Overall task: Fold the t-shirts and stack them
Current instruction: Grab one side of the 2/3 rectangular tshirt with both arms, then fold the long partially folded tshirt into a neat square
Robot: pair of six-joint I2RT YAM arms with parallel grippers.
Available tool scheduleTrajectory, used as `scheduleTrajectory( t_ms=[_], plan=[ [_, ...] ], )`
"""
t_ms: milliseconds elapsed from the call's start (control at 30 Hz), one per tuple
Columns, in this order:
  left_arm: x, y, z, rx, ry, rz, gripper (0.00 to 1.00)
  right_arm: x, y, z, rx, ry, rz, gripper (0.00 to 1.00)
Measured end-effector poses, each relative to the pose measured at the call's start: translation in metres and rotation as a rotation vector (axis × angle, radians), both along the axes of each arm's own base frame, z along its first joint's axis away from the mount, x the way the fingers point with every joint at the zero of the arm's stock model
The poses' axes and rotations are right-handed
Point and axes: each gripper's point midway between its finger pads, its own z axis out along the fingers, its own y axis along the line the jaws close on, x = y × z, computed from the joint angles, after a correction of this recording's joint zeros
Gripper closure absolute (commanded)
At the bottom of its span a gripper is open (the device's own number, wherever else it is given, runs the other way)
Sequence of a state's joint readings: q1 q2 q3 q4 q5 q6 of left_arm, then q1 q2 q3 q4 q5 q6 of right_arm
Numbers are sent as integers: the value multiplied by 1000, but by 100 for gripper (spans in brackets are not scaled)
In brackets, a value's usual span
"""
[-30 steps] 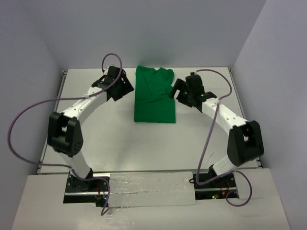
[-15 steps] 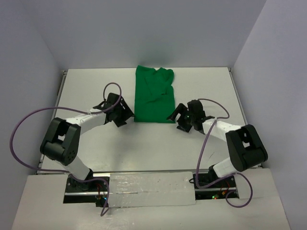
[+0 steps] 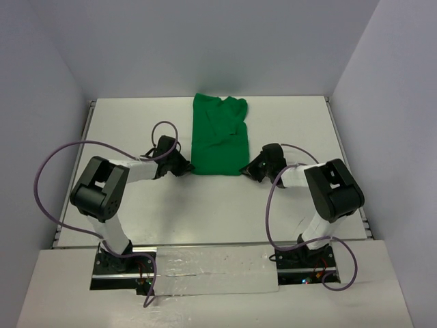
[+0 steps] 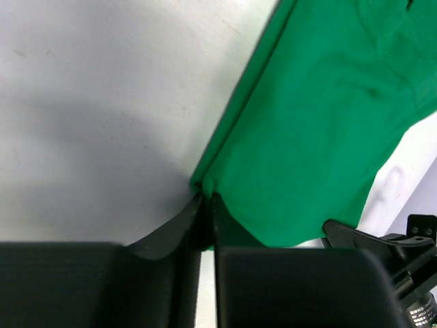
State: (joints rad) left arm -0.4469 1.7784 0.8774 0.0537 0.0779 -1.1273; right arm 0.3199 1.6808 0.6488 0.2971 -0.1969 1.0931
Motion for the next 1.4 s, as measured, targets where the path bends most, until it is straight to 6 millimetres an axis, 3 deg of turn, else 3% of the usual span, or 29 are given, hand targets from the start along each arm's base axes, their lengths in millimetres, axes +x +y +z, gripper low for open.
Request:
scheduleTrajectory(
  t_ms=[233, 400, 533, 733, 867, 1000, 1133, 1200, 1400],
  plan=[
    [3, -1, -3, 26, 1, -10, 90, 0, -3, -3, -30, 5, -1, 91],
    [-11, 1, 3, 56, -1, -36, 89, -8, -6, 15, -49, -40, 29, 91],
    [-43, -1, 11, 63, -3, -73, 90, -31, -6, 29, -65, -79, 74, 91],
    [-114, -12, 32, 59, 10, -167, 90, -89, -9, 39, -110, -108, 160, 91],
    [-143, -14, 51, 51, -3, -190, 90, -113, -14, 52, -137, -137, 187, 91],
    [-161, -13, 74, 36, -22, -186, 90, -123, -20, 77, -149, -201, 186, 91],
    [-154, -10, 98, 40, -50, -142, 90, -116, -22, 96, -182, -222, 183, 91],
    [-143, -12, 114, 57, -73, -116, 90, -103, -19, 109, -208, -233, 181, 91],
    [-81, -13, 152, 120, -154, -37, 90, -45, -5, 148, -274, -295, 157, 91]
  ],
)
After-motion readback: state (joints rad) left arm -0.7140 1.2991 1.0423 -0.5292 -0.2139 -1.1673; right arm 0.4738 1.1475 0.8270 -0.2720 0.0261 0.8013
